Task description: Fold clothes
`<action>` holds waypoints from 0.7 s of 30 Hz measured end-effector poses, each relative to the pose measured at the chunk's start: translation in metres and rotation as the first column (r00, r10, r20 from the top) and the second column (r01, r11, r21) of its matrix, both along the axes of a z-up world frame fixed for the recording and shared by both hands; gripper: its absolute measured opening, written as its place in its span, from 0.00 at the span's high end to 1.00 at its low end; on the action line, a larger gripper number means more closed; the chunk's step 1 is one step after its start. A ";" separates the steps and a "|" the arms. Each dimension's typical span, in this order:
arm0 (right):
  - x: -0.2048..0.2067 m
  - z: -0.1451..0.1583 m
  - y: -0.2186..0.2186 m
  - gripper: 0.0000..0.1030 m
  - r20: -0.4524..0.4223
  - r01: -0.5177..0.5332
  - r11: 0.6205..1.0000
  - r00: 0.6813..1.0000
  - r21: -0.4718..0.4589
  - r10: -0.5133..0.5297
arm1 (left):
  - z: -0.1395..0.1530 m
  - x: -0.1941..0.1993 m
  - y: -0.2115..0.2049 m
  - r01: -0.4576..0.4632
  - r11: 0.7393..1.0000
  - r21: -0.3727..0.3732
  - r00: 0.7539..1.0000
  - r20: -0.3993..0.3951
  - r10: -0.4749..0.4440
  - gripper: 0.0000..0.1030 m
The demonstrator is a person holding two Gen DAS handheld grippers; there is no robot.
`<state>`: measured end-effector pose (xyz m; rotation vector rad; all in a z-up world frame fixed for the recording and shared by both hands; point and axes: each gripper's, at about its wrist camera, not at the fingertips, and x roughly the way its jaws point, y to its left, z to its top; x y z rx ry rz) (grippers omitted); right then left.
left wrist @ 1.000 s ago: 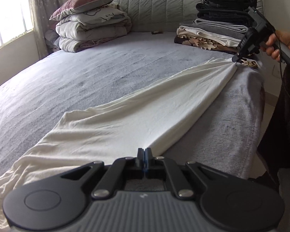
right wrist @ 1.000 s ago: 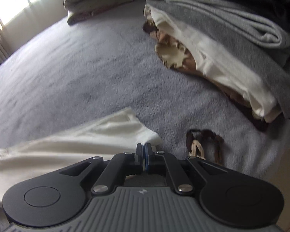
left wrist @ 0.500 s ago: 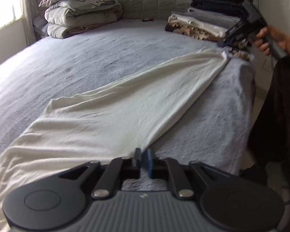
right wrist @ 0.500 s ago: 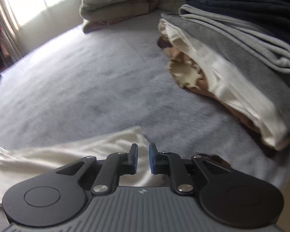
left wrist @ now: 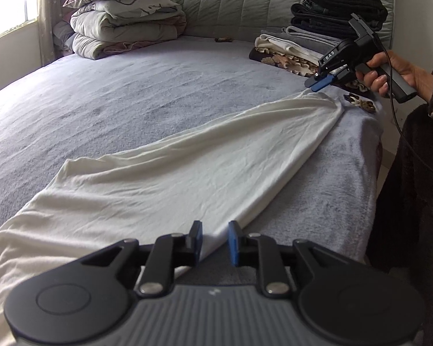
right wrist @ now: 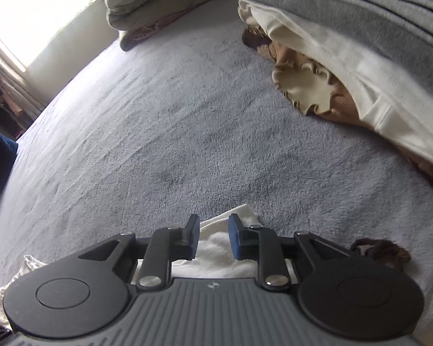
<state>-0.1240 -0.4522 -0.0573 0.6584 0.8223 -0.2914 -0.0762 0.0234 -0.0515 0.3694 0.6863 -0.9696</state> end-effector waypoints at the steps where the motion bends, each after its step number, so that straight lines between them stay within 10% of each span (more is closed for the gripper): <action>1: 0.002 -0.001 0.001 0.76 -0.006 0.006 1.000 1.000 0.007 -0.006 | 0.000 0.001 -0.001 -0.003 1.000 0.000 1.000 0.000 0.003 0.81; 21: 0.020 -0.005 0.027 0.97 -0.064 0.070 0.983 0.995 -0.171 -0.082 | -0.005 -0.002 -0.010 -0.003 1.000 0.023 1.000 0.016 0.002 0.80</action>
